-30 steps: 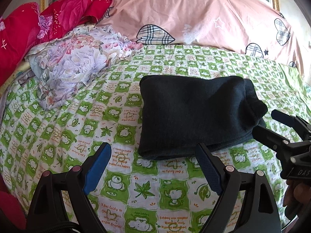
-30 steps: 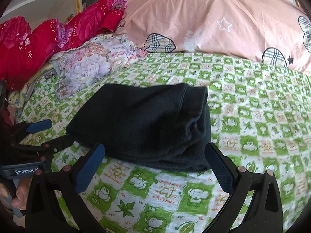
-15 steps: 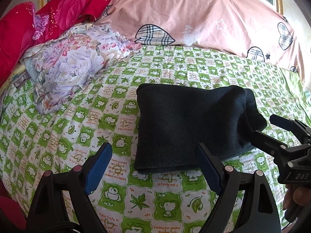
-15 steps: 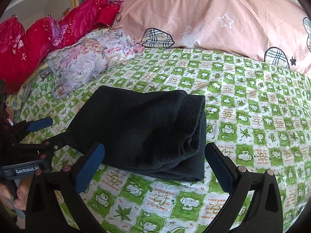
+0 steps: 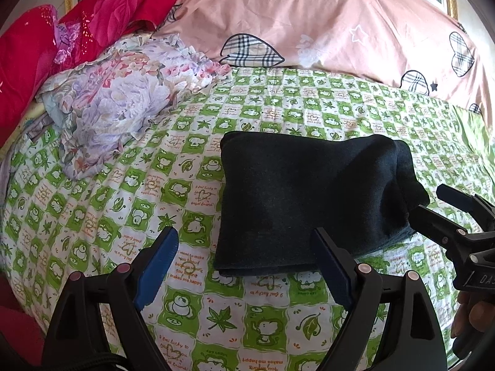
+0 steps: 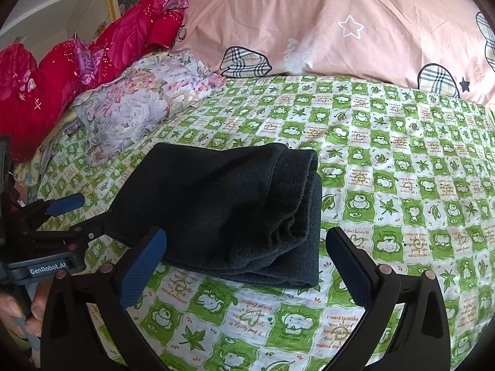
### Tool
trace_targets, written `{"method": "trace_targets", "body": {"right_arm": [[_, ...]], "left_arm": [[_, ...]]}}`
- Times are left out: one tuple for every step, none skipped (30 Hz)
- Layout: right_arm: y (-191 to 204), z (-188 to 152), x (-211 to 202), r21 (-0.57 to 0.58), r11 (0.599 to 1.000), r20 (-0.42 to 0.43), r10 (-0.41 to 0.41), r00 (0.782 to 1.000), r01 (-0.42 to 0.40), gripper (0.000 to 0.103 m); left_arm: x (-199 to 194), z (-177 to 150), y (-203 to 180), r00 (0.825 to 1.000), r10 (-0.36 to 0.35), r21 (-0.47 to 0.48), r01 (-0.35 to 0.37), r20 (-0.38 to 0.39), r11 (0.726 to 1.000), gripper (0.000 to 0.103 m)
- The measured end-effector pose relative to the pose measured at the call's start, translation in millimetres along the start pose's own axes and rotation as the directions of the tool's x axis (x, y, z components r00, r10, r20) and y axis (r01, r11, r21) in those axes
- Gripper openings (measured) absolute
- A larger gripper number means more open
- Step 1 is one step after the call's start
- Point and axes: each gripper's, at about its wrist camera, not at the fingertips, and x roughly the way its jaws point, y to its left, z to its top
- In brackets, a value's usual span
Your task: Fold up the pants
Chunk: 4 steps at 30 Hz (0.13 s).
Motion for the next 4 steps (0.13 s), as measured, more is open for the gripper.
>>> {"method": "trace_targets", "body": {"right_arm": [[0.2, -0.2, 0.2, -0.001, 1.0, 0.0, 0.003, 1.0, -0.003, 0.103], [-0.1, -0.2, 0.4, -0.003, 1.0, 0.0, 0.005, 1.0, -0.005, 0.103], [-0.7, 0.0, 0.9, -0.004, 1.0, 0.001, 0.007, 1.0, -0.007, 0.103], [-0.4, -0.1, 0.9, -0.001, 1.0, 0.001, 0.008, 1.0, -0.008, 0.103]], "left_arm": [[-1.0, 0.1, -1.2, 1.0, 0.001, 0.001, -0.001, 0.0, 1.0, 0.088], [-2.1, 0.3, -1.2, 1.0, 0.003, -0.001, -0.003, 0.001, 1.0, 0.088], [-2.2, 0.7, -2.0, 1.0, 0.004, -0.003, -0.004, 0.0, 1.0, 0.088], [-2.1, 1.0, -1.8, 1.0, 0.003, -0.004, -0.003, -0.002, 1.0, 0.088]]}}
